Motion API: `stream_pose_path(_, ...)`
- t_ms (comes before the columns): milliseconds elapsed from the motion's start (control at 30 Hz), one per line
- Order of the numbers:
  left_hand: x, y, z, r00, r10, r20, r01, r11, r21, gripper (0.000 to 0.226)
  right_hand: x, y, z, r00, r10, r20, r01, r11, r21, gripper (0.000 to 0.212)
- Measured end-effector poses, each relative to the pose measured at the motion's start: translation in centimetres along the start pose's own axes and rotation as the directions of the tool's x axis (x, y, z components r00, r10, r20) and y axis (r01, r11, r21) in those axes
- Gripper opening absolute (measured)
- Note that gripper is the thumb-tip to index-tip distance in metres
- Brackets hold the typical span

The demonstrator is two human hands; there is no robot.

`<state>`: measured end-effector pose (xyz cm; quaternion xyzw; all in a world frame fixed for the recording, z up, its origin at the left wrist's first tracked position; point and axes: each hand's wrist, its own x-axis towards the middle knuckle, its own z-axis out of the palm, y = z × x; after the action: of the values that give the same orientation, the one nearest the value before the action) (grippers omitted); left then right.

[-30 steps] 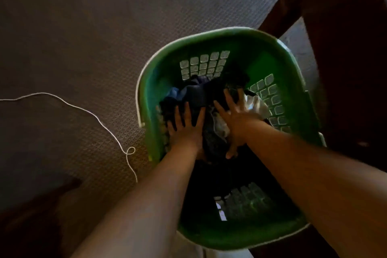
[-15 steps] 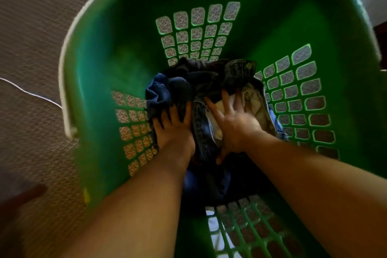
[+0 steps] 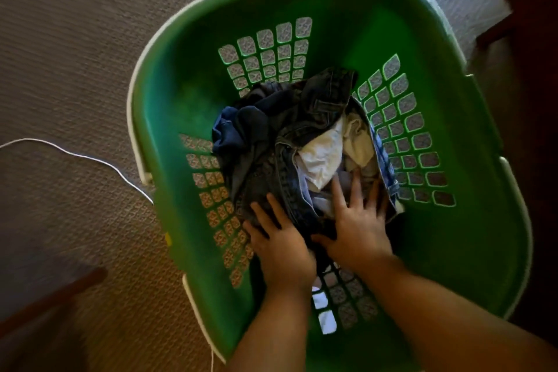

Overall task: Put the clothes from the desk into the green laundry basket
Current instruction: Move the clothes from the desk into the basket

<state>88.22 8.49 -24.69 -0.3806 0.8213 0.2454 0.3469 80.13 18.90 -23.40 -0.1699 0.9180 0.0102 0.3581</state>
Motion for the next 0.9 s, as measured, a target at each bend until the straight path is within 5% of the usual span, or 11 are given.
stream_pose_path(333,6.1,-0.1,3.8,0.995,-0.048,0.092,0.048,0.999,-0.001,0.123,6.3,1.7,3.1,0.991,-0.06,0.12,0.065,0.997,-0.04,0.109)
stream_pose_path(600,6.1,-1.5,-2.0,0.931,0.015,0.365,-0.066,0.99,0.128,0.132,3.9,1.5,-1.0,0.98,-0.054,0.193,0.04,0.996,0.076,0.11)
stream_pose_path(900,-4.6,-0.1,-10.5,0.97,0.151,0.189,-0.16,0.987,0.031,0.102,-6.2,0.3,-4.8,0.997,0.019,0.075,-0.054,0.871,0.488,0.087)
